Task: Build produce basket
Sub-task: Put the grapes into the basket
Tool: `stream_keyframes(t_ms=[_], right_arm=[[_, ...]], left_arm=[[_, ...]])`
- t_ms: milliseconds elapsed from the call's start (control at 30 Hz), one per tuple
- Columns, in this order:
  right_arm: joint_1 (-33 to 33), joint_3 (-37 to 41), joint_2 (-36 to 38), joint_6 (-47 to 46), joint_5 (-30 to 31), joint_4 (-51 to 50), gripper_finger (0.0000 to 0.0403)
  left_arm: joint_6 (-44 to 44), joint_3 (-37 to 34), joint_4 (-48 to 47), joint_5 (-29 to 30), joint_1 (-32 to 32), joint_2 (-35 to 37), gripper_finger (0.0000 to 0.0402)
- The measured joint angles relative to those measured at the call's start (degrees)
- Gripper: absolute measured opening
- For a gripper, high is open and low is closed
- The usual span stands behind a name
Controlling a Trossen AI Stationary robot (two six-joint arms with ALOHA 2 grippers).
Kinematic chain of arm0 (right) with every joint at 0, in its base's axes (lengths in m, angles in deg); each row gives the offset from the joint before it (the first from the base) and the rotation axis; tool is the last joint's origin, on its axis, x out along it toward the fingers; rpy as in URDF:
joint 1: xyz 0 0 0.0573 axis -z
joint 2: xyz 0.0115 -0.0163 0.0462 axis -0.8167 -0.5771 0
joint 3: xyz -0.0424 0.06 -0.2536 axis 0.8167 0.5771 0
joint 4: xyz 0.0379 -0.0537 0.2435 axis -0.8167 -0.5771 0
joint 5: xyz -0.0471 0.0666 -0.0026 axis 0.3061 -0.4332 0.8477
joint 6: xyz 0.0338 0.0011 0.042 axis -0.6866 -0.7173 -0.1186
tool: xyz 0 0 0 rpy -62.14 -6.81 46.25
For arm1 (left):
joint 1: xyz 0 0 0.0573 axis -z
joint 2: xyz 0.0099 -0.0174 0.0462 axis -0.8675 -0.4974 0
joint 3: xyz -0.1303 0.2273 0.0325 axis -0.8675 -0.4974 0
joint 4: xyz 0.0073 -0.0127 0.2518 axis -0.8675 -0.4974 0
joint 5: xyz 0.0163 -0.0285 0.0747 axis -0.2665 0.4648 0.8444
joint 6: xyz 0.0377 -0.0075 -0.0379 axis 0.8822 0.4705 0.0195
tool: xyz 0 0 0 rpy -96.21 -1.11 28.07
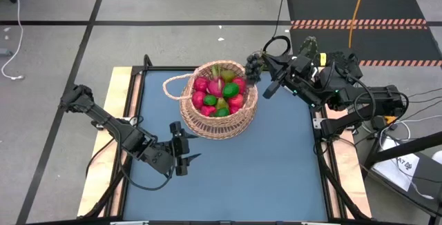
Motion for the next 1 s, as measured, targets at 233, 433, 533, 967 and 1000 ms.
stream_keyframes(t_ms=[233, 433, 533, 967, 1000], right_arm=[[0.0, 0.0, -0.03, -1.05, -0.04, 0.0, 0.0], [0.19, 0.0, -0.23, -2.57, -8.31, -1.2, 0.0], [0.67, -0.02, -1.3, -5.23, -10.87, -1.56, 0.0], [8.75, -8.29, -15.88, -8.58, -19.65, -4.58, 0.0], [9.68, -10.73, -17.51, -8.59, -20.48, -6.53, 0.0]], left_arm=[[-0.11, 0.0, 0.0, 0.0, 0.0, 0.0, 0.0294], [0.11, 0.0, 0.0, 0.0, 0.0, 0.0, 0.0294], [0.31, 0.0, 0.02, 0.02, 0.0, 0.0, 0.0294], [3.0, 0.0, 3.38, 0.01, -0.02, 0.0, 0.0294], [3.28, 0.0, 3.46, 0.02, -0.02, 0.0, 0.0294]])
